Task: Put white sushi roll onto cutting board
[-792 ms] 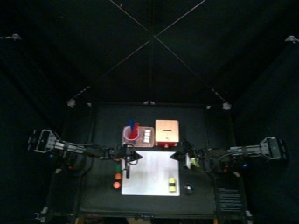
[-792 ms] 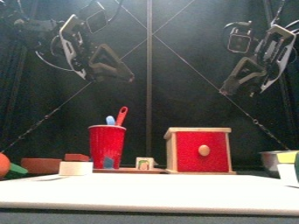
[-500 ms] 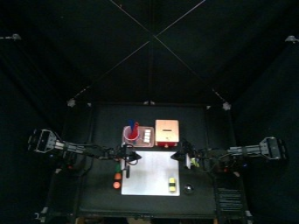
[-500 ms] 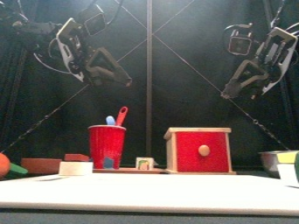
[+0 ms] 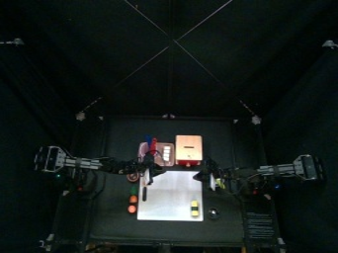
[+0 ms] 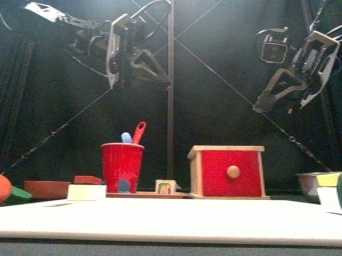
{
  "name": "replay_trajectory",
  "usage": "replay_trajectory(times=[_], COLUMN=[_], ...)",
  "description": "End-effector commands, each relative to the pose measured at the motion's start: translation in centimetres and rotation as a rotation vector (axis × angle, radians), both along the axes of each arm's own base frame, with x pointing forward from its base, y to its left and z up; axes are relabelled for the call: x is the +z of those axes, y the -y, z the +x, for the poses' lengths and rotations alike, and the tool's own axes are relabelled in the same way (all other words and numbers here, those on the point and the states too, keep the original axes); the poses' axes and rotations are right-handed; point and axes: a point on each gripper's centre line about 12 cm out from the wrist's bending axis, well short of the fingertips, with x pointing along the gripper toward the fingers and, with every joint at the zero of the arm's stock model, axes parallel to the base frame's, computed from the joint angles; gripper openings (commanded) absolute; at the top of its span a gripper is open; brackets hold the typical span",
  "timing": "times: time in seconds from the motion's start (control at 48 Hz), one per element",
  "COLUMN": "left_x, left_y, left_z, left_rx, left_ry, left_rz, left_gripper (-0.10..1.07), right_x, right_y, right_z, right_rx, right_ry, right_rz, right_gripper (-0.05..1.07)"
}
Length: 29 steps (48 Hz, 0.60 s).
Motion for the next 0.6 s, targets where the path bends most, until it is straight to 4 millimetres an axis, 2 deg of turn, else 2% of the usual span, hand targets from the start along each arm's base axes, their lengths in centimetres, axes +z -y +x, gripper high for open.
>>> replay_trajectory(times=[0.0, 0.167, 0.312, 0.438, 0.542, 0.583], left_x=[1.9, 1.2, -0.6, -1.7, -0.9, -0.6], left_y=[-0.9, -2.9, -4.5, -6.5, -8.7, -8.8], left_z=[1.6, 3.1, 3.6, 3.2, 3.3, 3.6], left_rx=[-0.018, -0.072, -0.080, 0.033, 0.205, 0.266], left_ry=[-0.031, -0.234, -0.489, -0.761, -0.825, -0.828], left_rz=[-0.054, -0.193, -0.296, -0.208, -0.114, -0.084], left_gripper=[0.46, 0.46, 0.46, 0.46, 0.46, 0.47], right_x=[0.4, 0.1, -0.2, -0.7, -1.0, -1.0], right_y=[0.0, 0.1, 0.2, 0.2, 0.2, 0.2], right_z=[0.2, 0.3, 0.4, 0.6, 0.7, 0.8], right_rx=[-0.011, -0.018, -0.020, -0.018, -0.018, -0.018], right_ry=[0.013, 0.001, -0.014, -0.034, -0.045, -0.048], right_rz=[0.020, 0.025, 0.026, 0.024, 0.024, 0.023], right_gripper=[0.18, 0.18, 0.18, 0.18, 0.18, 0.18])
